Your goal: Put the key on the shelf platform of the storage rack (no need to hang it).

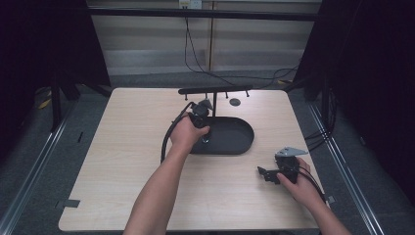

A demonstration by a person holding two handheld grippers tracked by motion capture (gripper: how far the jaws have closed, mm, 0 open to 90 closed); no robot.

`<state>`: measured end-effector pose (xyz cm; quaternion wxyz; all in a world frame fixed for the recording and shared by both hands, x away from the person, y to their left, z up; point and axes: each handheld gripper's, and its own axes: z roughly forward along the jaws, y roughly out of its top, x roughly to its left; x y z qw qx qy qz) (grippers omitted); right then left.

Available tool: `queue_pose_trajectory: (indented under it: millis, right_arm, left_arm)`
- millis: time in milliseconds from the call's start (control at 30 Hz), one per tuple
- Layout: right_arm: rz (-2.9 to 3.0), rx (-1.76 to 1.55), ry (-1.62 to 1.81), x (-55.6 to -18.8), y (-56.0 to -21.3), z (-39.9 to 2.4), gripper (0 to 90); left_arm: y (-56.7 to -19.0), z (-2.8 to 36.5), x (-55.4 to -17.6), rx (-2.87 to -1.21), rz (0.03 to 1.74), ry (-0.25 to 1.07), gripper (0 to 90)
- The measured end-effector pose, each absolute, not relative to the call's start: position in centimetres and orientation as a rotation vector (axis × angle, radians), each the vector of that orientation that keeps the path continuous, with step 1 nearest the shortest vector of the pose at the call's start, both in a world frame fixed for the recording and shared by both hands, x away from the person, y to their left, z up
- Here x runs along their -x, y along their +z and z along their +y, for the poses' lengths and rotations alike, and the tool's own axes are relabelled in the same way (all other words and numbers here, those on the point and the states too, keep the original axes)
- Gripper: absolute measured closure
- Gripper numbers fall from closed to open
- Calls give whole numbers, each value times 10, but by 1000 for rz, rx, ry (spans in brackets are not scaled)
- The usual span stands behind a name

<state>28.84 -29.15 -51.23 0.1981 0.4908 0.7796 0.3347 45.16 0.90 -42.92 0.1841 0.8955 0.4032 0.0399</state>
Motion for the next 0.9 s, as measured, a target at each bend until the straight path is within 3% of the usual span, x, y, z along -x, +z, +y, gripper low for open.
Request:
queue_pose_trajectory:
  millis: [900]
  right_arm:
    - [2181,-1376,937,-288,-512,-291,130]
  left_arm:
    - [-419,37,-437,-2503,1173,64,415]
